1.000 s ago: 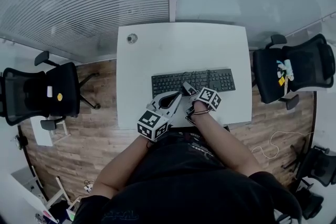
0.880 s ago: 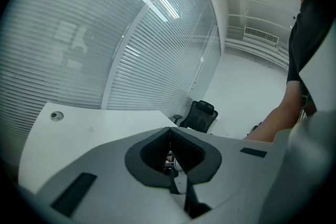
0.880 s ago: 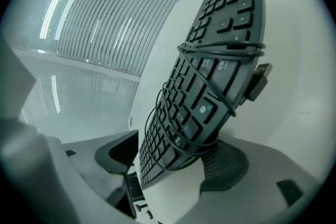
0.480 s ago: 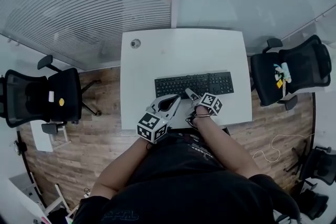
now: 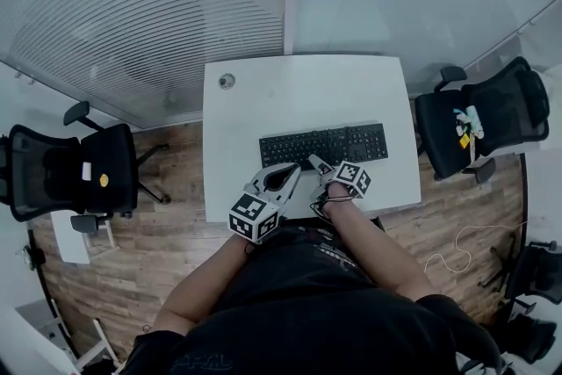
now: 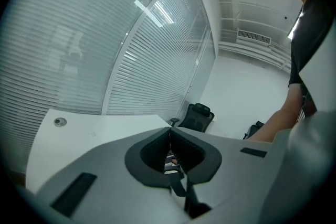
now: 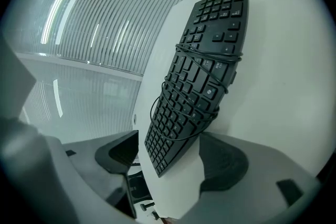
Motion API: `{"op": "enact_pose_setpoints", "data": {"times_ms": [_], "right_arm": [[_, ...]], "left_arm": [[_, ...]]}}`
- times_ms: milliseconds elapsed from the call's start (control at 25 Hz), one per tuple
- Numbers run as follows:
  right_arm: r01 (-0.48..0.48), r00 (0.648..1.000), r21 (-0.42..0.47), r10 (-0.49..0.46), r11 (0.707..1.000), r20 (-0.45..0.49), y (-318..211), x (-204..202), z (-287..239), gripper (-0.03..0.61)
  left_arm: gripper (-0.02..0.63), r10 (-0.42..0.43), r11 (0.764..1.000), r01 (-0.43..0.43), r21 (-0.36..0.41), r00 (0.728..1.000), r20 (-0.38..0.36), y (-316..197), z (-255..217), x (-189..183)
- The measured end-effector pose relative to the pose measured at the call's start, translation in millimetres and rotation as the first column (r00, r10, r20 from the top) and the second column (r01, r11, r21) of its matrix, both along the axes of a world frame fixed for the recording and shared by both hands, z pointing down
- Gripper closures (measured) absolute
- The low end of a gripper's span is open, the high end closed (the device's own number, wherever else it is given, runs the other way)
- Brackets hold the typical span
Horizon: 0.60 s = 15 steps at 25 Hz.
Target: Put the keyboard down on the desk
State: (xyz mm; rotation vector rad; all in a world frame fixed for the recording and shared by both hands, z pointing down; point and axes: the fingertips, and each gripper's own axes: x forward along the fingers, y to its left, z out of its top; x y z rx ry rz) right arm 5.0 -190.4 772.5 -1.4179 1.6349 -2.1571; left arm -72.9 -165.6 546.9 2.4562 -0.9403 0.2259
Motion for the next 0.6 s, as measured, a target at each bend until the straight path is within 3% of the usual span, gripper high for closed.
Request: {"op": "enact_pose_setpoints", "data": {"times_ms": [600], "right_arm": [[0.009,0.999,0.091,-0.012,0.996,0.032,-7,-5,-39,0.235]], "left_arm": [[0.597,0.011,1.0,-0.011,0.019,1.0,-0.014,0,-7,-1]]}}
